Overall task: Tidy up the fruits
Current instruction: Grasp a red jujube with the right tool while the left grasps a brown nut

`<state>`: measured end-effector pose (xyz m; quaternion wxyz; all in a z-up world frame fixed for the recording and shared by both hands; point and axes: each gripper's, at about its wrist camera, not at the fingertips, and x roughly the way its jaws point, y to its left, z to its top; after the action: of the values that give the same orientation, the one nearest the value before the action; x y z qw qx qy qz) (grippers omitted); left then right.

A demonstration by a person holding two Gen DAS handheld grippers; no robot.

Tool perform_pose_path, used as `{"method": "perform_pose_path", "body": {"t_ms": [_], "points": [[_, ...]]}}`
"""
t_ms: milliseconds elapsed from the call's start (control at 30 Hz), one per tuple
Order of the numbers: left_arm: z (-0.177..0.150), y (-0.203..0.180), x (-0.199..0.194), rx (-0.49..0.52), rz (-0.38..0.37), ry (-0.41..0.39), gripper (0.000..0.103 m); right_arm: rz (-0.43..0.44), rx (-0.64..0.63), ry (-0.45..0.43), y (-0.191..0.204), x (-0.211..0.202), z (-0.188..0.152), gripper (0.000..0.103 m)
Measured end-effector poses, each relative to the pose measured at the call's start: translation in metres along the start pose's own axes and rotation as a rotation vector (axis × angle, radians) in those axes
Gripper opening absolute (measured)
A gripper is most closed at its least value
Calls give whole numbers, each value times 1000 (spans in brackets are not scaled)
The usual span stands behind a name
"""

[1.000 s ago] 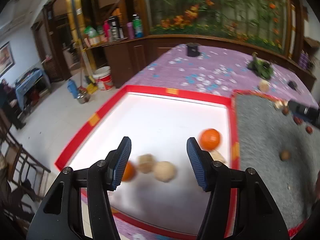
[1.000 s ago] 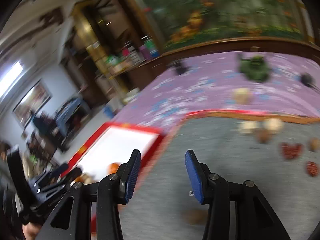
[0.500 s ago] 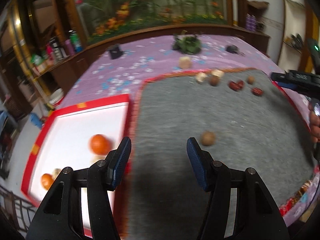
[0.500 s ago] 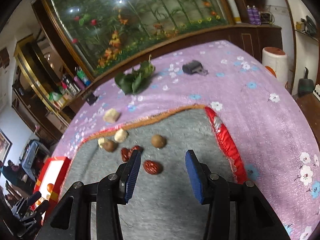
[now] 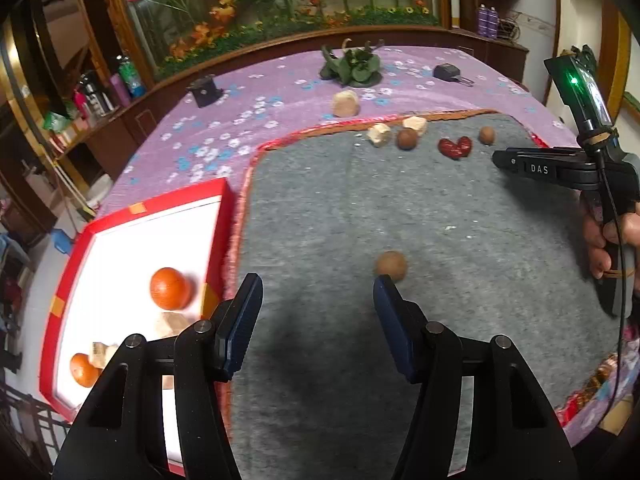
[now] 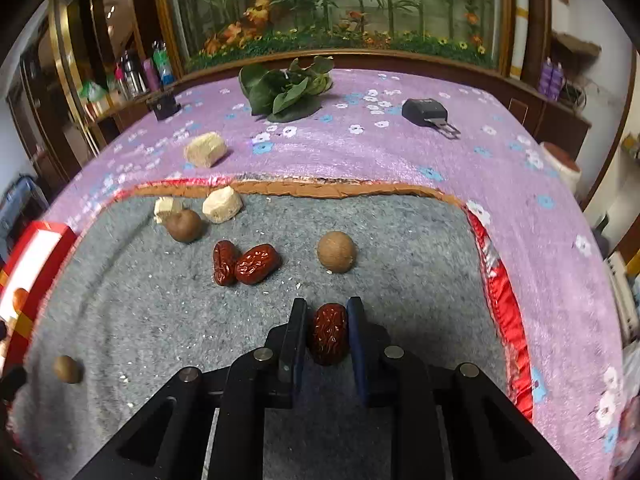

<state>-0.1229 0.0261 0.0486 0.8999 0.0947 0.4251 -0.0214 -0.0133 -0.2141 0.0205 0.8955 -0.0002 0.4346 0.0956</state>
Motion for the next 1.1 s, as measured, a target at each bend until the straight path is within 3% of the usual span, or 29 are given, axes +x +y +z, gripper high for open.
{"method": "perform_pose_path", "body": {"t_ms": [100,233,467,500,533,567,700,900,1100], "points": [[4,-6,2,0,-35,12,58,14,50,-9,-12,-7,-2,19],[11,-19,11,9,-61,33,58,109,147,-32,-27,-17,1,20],[15,-30,38,6,-83,67,58,144,151,-18,-19,-17,0,20],[14,-30,42,-1,-82,68,56,143,145,-17,-17,-17,-1,20],[13,-28,47,-10,-82,73,45,142,137,-15,-15,-16,-1,20],[12,-26,51,-18,-91,80,40,142,125,-12,-12,-16,-1,20],[10,-20,48,-43,-122,58,23,135,108,-7,-8,-12,-3,20],[8,-8,26,-79,-111,-3,23,156,97,-76,-7,-22,-2,20],[2,16,-19,-108,-42,-117,23,274,82,-116,12,-32,0,19]]}}
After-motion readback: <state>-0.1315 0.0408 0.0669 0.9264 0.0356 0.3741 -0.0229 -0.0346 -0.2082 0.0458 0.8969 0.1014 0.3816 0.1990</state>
